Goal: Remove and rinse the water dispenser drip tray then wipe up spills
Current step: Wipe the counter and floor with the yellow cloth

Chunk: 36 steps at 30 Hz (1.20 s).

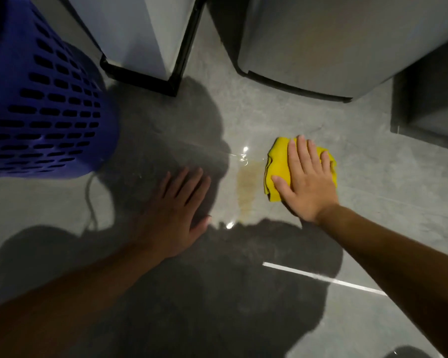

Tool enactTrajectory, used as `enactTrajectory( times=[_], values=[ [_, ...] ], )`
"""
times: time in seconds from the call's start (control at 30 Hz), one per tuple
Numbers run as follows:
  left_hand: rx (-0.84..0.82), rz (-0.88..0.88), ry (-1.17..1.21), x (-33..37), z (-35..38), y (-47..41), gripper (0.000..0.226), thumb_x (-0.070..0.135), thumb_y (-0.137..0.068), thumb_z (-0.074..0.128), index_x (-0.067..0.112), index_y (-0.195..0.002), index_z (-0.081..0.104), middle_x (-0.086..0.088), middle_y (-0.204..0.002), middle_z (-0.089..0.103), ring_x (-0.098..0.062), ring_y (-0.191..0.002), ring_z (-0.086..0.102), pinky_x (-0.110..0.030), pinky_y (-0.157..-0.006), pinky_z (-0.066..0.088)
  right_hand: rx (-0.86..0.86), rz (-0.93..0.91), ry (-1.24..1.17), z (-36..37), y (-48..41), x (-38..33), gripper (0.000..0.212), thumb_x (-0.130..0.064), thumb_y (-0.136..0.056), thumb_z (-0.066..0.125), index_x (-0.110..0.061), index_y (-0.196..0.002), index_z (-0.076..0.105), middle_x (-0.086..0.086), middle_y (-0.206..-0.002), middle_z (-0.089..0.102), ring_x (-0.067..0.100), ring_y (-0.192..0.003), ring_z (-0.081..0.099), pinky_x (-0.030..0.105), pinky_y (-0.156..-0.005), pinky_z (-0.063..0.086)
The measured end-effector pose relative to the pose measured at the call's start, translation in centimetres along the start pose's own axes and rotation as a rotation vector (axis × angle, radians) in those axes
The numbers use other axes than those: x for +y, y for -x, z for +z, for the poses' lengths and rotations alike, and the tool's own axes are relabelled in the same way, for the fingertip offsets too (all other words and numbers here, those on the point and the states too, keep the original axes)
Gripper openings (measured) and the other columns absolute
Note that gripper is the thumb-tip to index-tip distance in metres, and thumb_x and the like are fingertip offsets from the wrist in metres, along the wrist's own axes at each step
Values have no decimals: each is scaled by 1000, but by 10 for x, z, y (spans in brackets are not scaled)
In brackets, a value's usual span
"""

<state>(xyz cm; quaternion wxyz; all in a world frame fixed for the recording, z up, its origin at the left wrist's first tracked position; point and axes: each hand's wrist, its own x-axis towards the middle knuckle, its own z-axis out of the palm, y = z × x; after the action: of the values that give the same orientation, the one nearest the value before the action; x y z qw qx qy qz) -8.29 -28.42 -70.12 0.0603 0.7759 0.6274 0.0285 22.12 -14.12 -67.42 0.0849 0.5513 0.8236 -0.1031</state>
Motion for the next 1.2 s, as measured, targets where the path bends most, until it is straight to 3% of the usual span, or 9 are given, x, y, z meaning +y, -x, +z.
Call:
enactTrajectory(
  times=[0.1,0.3,0.43,0.57,0.7,0.8,0.9,1.0,1.2],
  values=[
    [-2,-8,11,1,1,-1,89,61,-90,52,17,-163,27,-11,-171,27,-37,-157,25,-58,-126,17,14,-32,56,11,50,-2,86,-61,-97,32,-6,-162,23,18,-171,17,39,-157,16,64,-122,19],
    [19,-22,30,2,-1,0,88,58,-91,54,13,-163,30,-12,-171,30,-36,-157,26,-57,-126,18,-8,225,-40,53,171,-82,90,-59,-92,45,-4,-160,26,21,-167,27,42,-154,23,63,-121,18],
    [34,-25,51,1,-1,2,91,59,-92,54,12,-164,26,-12,-171,28,-36,-158,23,-54,-128,14,19,281,-62,44,124,-98,91,-61,-91,44,-5,-160,27,22,-166,30,41,-153,27,62,-122,16],
    [41,-116,63,2,-2,3,96,65,-88,55,8,-161,30,-22,-169,26,-42,-157,20,-56,-128,15,65,366,-121,11,14,-64,92,-68,-92,25,-10,-164,19,18,-171,19,38,-157,16,60,-124,11],
    [38,-109,31,2,-3,4,95,67,-90,52,7,-161,31,-23,-169,27,-44,-155,23,-56,-128,16,-77,-52,-20,-24,-72,-13,89,-69,-96,22,-17,-166,4,10,-174,0,33,-160,-1,57,-126,2],
    [74,-112,35,2,-5,4,85,58,-93,53,7,-160,35,-23,-167,32,-43,-154,28,-54,-128,18,-143,-500,151,-31,-81,-7,89,-66,-96,27,-14,-165,8,15,-173,3,38,-158,3,62,-125,7],
    [73,-113,29,2,-8,5,80,51,-94,53,8,-160,34,-22,-167,33,-41,-154,29,-52,-129,16,-124,-670,245,-17,-44,-10,87,-64,-98,33,-11,-165,14,17,-172,10,39,-157,9,60,-125,10],
    [73,-113,40,2,-9,4,79,45,-93,55,8,-159,35,-22,-166,34,-40,-153,29,-51,-129,16,-24,-588,211,4,25,-9,86,-61,-95,46,-11,-162,27,17,-168,25,43,-154,24,64,-119,26],
    [102,-113,88,3,-10,4,73,37,-91,56,6,-156,42,-23,-163,40,-42,-152,33,-53,-127,20,-65,-116,-52,50,158,-89,87,-58,-93,49,-11,-162,25,16,-170,22,39,-157,17,60,-124,13]
  ],
)
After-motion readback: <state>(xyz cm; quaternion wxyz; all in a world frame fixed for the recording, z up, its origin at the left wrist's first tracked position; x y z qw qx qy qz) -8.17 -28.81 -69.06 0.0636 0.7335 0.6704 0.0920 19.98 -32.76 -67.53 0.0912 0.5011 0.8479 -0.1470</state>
